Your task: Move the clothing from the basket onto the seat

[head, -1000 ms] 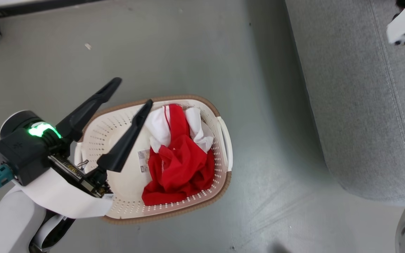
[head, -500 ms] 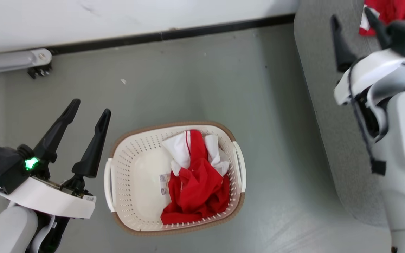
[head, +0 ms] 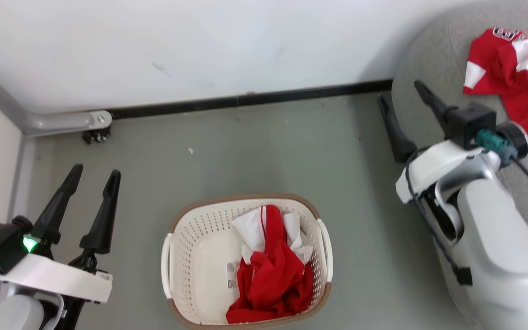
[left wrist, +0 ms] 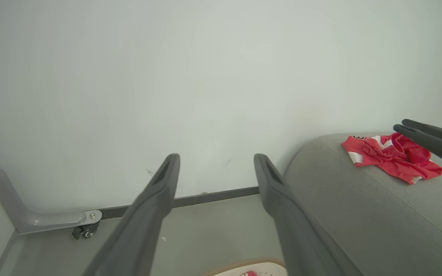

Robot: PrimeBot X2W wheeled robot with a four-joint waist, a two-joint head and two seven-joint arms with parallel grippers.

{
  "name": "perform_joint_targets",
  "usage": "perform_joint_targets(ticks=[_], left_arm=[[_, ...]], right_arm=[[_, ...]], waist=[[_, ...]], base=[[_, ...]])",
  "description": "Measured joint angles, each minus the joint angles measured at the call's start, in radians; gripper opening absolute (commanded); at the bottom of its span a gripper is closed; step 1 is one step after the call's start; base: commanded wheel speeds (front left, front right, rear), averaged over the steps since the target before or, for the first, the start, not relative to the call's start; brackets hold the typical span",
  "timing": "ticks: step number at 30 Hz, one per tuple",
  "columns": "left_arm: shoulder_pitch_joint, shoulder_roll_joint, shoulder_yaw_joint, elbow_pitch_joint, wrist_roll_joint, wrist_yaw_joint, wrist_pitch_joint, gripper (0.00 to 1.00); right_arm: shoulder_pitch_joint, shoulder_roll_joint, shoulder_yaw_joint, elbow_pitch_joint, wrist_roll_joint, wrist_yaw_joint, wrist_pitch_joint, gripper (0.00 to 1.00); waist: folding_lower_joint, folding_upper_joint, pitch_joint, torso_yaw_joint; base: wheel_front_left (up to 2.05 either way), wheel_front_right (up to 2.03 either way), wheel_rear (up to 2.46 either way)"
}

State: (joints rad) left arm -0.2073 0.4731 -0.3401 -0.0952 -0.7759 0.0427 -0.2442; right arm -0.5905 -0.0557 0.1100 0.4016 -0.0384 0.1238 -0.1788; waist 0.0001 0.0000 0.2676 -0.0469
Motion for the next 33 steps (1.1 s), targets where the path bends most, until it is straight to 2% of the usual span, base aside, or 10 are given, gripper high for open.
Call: perform_joint_targets(ticks=[12,27,33], left_arm=[[0.094,-0.03,0.049,0.065,0.008,0.033,-0.005,1.0],[0.174,-0.088,0.106,0.08,0.066,0.043,-0.005,1.0],[0.216,-0.086,0.111,0.102,0.109,0.044,-0.005,1.0]], right_arm=[[0.139,-0.001,0.028,-0.012,0.052,0.0,-0.062,1.0],[0.327,0.002,0.005,-0.09,0.096,0.0,-0.069,1.0],[0.38,0.004,0.004,-0.132,0.101,0.0,-0.069,1.0]], waist=[[0.0,0.0,-0.127,0.033],[0.0,0.0,-0.253,0.062],[0.0,0.0,-0.292,0.067]], base=[[0.0,0.0,0.0],[0.0,0.0,0.0],[0.0,0.0,0.0]])
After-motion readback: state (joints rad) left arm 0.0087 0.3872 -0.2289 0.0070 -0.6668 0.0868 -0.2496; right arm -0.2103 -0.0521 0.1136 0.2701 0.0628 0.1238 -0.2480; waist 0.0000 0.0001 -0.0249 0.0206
